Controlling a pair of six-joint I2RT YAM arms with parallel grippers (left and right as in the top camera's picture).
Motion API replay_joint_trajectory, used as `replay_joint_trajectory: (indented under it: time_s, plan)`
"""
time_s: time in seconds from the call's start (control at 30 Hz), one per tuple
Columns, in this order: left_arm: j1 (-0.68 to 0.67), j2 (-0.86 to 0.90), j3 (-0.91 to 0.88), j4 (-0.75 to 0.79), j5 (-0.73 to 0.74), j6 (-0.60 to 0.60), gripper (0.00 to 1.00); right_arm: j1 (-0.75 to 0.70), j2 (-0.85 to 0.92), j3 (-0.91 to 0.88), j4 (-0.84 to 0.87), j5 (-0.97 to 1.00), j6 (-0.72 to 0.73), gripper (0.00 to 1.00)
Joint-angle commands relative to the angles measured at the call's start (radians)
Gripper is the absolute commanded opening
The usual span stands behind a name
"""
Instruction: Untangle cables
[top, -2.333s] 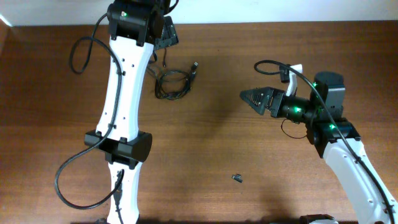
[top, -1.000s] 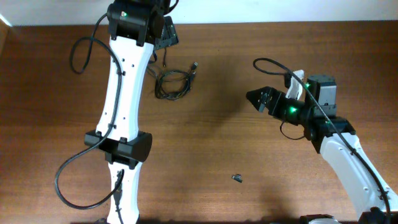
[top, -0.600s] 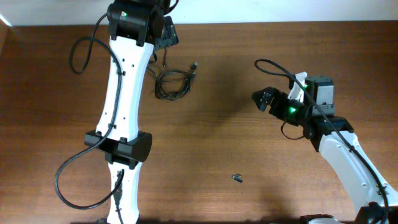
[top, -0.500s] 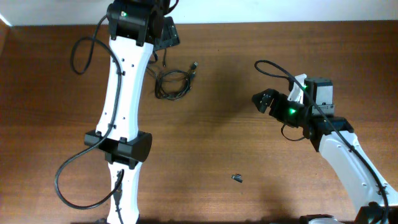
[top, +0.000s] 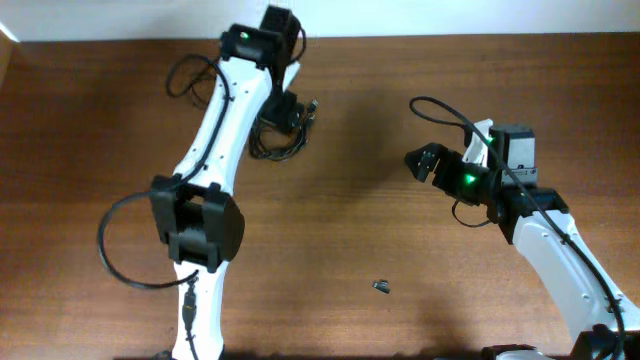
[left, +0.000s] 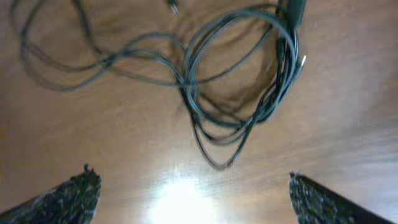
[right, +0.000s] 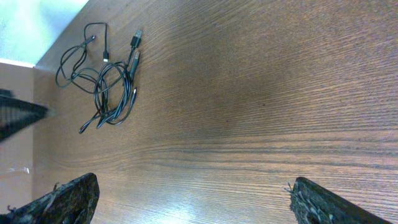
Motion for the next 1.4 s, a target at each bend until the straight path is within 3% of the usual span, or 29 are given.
replay_joint_trajectory:
  time_s: [0.0,0.43,0.53,0.77,0.97,1.23,1.27,1.33,1.37]
  plan:
    - [-0.003,-0.02,-0.127,0.092,0.007,0.1,0.99,0.005,0.005,0.018,-0.002,0.012,0.0,0.99]
    - [-0.003,-0.02,-0.262,0.235,0.014,0.106,0.99,0.005,0.005,0.018,-0.005,0.012,0.0,0.99]
    - [-0.003,-0.02,-0.296,0.245,0.087,0.198,0.99,0.005,0.005,0.018,-0.005,0.012,0.0,0.99]
    - [-0.002,-0.02,-0.322,0.267,0.09,0.198,0.99,0.005,0.005,0.018,-0.01,0.012,0.0,0.99]
    - [-0.002,-0.02,-0.394,0.311,0.09,0.301,0.99,0.005,0.005,0.018,-0.012,0.012,0.0,0.99]
    - [-0.002,-0.02,-0.394,0.313,0.144,0.302,0.99,0.005,0.005,0.018,-0.011,0.012,0.0,0.99]
    - [-0.002,-0.02,-0.394,0.32,0.145,0.302,0.94,0.005,0.005,0.018,-0.012,0.012,0.0,0.99]
    - [-0.002,-0.02,-0.394,0.323,0.145,0.302,0.73,0.005,0.005,0.018,-0.012,0.012,0.0,0.99]
    - [-0.002,-0.02,-0.394,0.324,0.145,0.302,0.58,0.005,0.005,0.018,-0.012,0.012,0.0,0.99]
